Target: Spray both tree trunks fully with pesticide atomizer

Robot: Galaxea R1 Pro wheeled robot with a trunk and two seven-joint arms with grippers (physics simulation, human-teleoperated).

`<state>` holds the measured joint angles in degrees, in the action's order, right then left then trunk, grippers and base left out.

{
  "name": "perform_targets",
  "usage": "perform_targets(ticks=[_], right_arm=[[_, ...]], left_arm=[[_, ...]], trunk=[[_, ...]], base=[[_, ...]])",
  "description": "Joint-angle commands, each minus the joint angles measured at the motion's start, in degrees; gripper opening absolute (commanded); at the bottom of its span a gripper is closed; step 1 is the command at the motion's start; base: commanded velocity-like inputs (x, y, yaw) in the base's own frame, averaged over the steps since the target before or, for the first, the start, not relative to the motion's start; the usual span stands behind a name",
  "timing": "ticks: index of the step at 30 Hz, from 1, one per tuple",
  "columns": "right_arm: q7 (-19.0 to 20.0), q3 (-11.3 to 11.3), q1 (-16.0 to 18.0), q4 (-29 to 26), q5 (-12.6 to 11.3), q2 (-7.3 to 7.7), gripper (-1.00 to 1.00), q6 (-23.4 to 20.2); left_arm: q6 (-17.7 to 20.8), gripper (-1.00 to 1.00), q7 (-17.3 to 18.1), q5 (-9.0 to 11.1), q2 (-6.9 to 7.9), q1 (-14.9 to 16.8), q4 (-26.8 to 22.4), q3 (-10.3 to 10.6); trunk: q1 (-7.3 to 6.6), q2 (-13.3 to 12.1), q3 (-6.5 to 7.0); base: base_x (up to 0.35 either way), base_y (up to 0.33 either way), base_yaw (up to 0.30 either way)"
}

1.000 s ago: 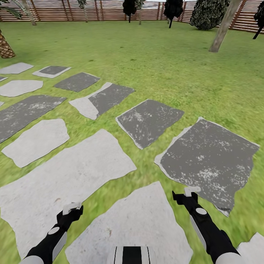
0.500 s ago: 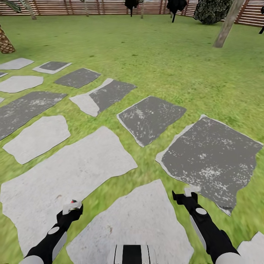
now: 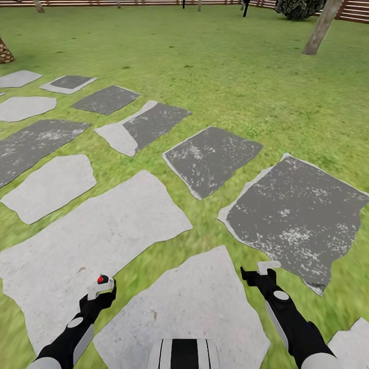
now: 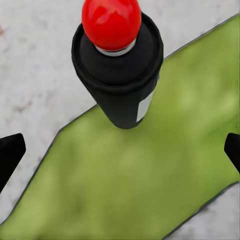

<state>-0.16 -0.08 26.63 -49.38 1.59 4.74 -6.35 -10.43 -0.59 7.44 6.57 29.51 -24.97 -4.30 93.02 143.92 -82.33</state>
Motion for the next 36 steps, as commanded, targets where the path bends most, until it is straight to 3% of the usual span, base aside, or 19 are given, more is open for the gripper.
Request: perform_targets(ticks=[1,36], right_arm=[[0.0,0.0,0.0,-0.1,0.2,0.0,1.0,-0.3],[0.0,0.0,0.0,-0.1,0.2,0.0,1.0,-0.3]], left_arm=[[-0.2,1.0,-0.1,0.6,0.02,0.0,0.0,0.2],[-0.3,1.0,-0.1,0.6,0.1,-0.2,-0.1,0.2]], trunk=[[-0.01,0.0,-0.04],[-0.01,0.0,-0.02]], base=[[0.0,0.0,0.0],[0.044,0.018,0.0]])
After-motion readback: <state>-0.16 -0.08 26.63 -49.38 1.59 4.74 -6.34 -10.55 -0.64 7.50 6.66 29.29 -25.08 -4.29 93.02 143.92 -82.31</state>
